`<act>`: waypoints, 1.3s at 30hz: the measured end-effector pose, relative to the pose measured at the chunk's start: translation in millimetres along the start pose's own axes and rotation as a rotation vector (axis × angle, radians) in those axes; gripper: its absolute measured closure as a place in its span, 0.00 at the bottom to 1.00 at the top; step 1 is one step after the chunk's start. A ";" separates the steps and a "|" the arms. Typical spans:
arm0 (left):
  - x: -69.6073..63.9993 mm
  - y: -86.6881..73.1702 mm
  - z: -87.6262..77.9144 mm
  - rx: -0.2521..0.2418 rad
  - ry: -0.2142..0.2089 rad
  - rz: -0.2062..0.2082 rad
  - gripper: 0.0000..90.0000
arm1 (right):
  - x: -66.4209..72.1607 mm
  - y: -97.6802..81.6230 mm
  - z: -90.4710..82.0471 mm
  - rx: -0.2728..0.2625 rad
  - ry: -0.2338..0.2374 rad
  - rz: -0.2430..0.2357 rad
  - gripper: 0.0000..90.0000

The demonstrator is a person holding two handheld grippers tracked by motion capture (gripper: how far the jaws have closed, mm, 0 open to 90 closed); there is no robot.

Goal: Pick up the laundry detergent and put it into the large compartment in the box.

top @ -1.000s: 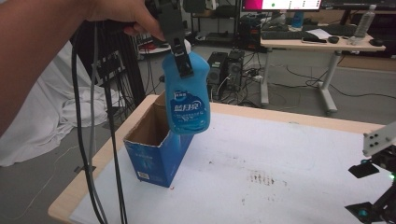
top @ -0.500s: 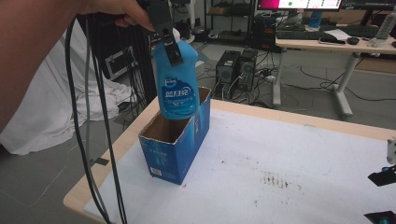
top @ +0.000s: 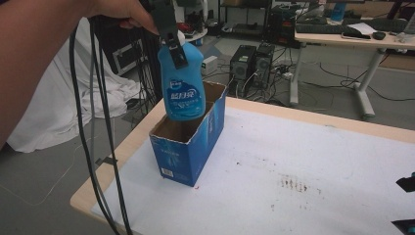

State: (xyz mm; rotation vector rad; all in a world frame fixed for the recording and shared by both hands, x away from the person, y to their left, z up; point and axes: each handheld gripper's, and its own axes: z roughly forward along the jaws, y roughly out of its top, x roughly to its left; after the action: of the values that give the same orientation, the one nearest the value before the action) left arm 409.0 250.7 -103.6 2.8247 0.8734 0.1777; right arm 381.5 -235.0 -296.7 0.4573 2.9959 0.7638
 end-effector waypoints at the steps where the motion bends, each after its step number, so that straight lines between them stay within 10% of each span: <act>1: 1.0 -1.4 4.2 0.003 0.002 -0.002 0.42 | -0.1 -0.1 -0.1 0.003 0.000 0.002 0.01; 39: 6.2 -28.3 144.8 0.096 -0.046 0.030 0.42 | -3.2 -5.3 6.1 0.015 0.004 0.025 0.01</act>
State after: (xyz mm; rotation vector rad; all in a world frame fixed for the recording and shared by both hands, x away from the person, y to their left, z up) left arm 422.7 257.7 -250.4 2.9190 0.8515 0.0762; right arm 383.6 -237.5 -304.8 0.4944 3.0073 0.7459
